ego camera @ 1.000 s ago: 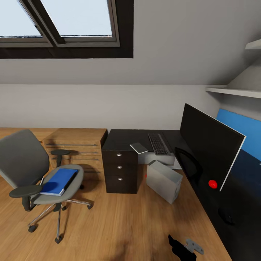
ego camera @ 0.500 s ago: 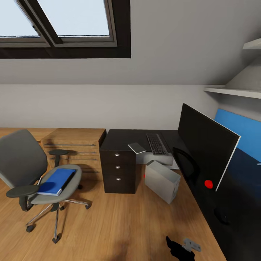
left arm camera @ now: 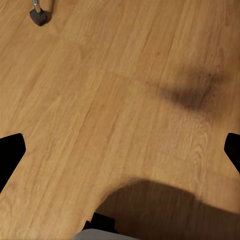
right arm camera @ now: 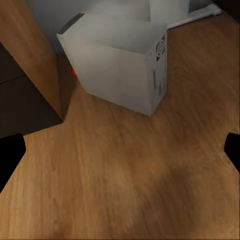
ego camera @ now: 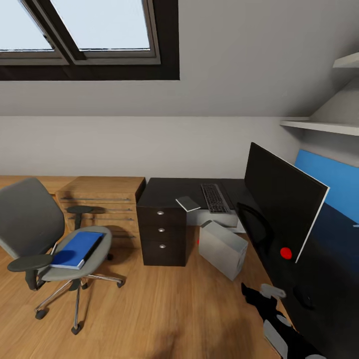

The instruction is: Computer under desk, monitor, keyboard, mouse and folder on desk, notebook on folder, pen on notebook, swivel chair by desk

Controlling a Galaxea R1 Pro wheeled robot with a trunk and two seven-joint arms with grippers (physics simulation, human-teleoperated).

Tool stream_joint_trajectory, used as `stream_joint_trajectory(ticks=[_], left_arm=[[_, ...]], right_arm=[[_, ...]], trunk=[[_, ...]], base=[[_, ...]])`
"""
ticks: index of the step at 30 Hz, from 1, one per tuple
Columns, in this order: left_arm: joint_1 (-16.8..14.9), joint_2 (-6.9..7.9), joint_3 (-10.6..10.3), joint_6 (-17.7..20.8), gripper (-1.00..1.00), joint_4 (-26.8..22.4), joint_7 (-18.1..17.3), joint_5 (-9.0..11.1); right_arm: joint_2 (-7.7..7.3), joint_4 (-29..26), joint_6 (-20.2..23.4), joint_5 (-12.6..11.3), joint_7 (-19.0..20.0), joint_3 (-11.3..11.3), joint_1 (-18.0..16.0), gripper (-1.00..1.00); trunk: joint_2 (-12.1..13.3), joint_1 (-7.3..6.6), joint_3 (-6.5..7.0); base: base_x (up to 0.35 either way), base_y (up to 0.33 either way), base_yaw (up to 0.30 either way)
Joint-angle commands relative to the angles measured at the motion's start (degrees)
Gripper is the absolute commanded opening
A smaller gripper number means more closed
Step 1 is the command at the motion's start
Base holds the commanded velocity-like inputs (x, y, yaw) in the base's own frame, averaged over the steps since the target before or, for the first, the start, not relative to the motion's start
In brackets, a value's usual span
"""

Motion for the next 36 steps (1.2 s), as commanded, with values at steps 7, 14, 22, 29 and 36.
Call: stream_joint_trajectory(ticks=[7,14,22,29,36], left_arm=[[0.0,0.0,0.2,-0.2,1.0,0.1,-0.5,0.5],[0.0,-0.07,0.2,-0.2,1.0,0.1,-0.5,0.5],[0.0,-0.08,0.2,-0.2,1.0,0.1,-0.5,0.5],[0.0,-0.09,0.2,-0.2,1.0,0.1,-0.5,0.5],[0.0,-0.09,0.2,-0.2,1.0,0.1,-0.5,0.5]], right_arm=[[-3.62,-8.3,7.5,0.7,-5.7,0.3,0.0,1.0],[-4.26,-9.2,8.5,0.8,-8.6,0.2,0.0,1.0],[-6.8,-9.3,8.4,0.5,-7.8,0.0,0.0,1.0],[-8.62,-9.5,8.3,0.7,-7.4,0.0,0.0,1.0],[-9.7,-9.6,8.3,0.8,-7.4,0.1,0.1,1.0]], trunk=[[0.0,0.0,-0.06],[0.0,0.0,-0.06],[0.0,0.0,-0.06],[0.0,0.0,-0.06],[0.0,0.0,-0.06]], base=[[0.0,0.0,0.0],[0.0,0.0,0.0],[0.0,0.0,0.0],[0.0,0.0,0.0],[0.0,0.0,0.0]])
